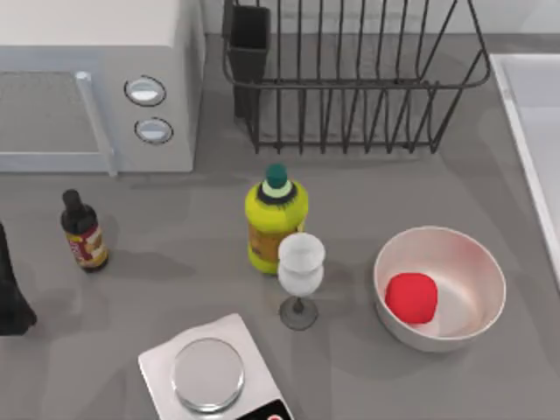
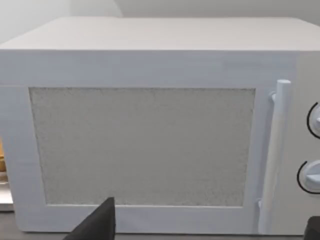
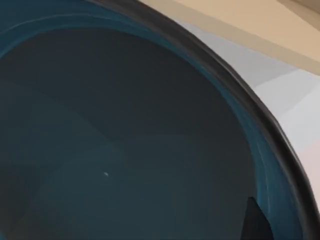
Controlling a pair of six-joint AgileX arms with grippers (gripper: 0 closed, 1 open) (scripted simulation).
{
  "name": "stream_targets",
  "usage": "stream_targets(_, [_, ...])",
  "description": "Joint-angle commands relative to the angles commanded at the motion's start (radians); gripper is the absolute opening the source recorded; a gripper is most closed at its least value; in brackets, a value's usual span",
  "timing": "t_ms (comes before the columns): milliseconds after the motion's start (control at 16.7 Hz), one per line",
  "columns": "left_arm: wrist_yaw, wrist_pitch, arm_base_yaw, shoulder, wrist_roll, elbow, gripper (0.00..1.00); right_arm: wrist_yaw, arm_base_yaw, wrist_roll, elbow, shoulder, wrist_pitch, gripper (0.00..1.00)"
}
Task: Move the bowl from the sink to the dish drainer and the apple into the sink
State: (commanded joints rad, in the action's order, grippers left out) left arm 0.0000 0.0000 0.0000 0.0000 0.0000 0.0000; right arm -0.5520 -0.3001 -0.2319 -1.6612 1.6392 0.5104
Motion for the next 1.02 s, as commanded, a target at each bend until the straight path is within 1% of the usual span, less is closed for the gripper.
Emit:
stream_targets(480, [0.0,0.0,0.0,0.0,0.0,0.0,1.0,-0.139,-0.256,0.133,-0.007,0.019,-0.258,0.0])
stream_targets(780, [0.0,0.0,0.0,0.0,0.0,0.0,1.0,-0.241,-0.442,0.225,-0.008,0.033,-0.447,0.0])
stream_targets(900, [0.0,0.0,0.0,0.0,0.0,0.0,1.0,-0.265,-0.486,0.249,0.003,0.028,-0.494,0.0])
stream_targets(1020, [0.0,0.0,0.0,0.0,0.0,0.0,1.0,-0.27,-0.495,0.255,0.007,0.026,-0.505,0.0])
